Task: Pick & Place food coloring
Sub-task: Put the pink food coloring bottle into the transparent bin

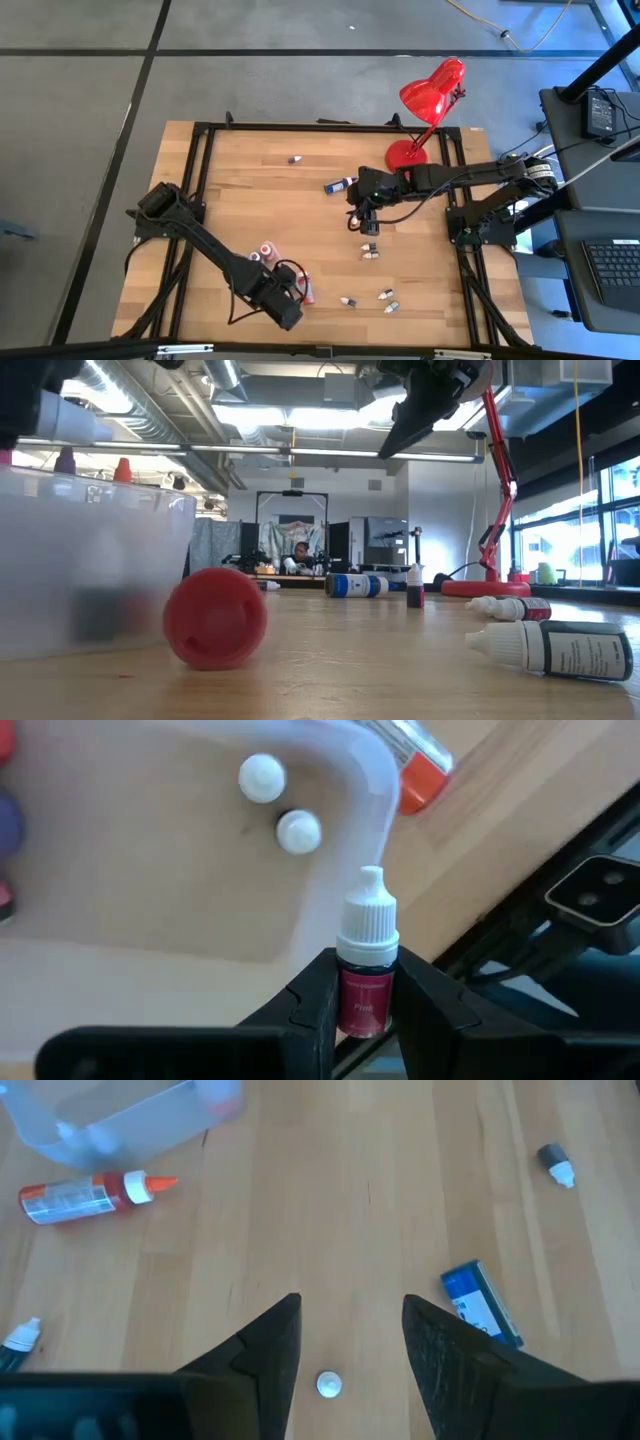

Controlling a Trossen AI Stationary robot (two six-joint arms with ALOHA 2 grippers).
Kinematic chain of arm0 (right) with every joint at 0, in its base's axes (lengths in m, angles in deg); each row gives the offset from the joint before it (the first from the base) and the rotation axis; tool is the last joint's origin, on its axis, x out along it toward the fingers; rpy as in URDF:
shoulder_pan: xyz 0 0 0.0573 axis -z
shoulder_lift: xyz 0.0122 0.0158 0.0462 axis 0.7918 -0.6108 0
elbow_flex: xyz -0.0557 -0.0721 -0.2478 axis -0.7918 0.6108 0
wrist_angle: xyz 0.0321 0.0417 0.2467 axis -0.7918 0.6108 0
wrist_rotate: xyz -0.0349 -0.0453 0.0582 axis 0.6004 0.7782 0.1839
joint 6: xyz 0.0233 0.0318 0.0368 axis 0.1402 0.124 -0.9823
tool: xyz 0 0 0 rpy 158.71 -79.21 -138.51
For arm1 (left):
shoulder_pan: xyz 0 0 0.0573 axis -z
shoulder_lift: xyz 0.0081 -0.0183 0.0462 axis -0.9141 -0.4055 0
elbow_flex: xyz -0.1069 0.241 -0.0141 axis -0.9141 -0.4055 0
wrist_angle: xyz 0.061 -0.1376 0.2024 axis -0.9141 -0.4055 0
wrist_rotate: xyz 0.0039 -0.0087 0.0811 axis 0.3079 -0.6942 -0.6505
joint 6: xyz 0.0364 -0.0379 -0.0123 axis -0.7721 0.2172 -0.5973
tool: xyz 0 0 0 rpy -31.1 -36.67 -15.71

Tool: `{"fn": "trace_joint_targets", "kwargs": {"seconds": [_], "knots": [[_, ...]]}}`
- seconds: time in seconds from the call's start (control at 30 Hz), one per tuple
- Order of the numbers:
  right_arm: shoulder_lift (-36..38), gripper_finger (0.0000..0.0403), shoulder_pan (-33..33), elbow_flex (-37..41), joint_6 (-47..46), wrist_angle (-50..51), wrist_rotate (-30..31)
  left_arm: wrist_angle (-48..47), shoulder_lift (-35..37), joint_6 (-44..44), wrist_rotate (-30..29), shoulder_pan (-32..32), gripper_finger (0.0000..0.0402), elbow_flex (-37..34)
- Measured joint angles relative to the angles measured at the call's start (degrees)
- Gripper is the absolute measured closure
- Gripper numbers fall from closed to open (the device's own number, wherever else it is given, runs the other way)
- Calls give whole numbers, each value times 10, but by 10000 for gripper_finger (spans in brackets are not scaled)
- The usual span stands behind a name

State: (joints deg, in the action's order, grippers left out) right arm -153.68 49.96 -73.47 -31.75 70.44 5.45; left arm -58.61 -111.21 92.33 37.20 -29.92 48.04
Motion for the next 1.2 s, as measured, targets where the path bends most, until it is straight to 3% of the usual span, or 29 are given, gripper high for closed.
{"fn": "trace_joint_targets", "kwargs": {"seconds": [0.27, 0.77, 1.2], "knots": [[0, 226, 1, 0, 2, 0, 0, -58, 0, 16, -12, -3, 327, 0], [-34, 226, 44, 0, 2, -2, 0, -56, -27, -43, -22, -8, 313, 0], [-73, 226, 49, 0, 0, 1, 0, -56, -27, -43, -38, -8, 303, 0]]}}
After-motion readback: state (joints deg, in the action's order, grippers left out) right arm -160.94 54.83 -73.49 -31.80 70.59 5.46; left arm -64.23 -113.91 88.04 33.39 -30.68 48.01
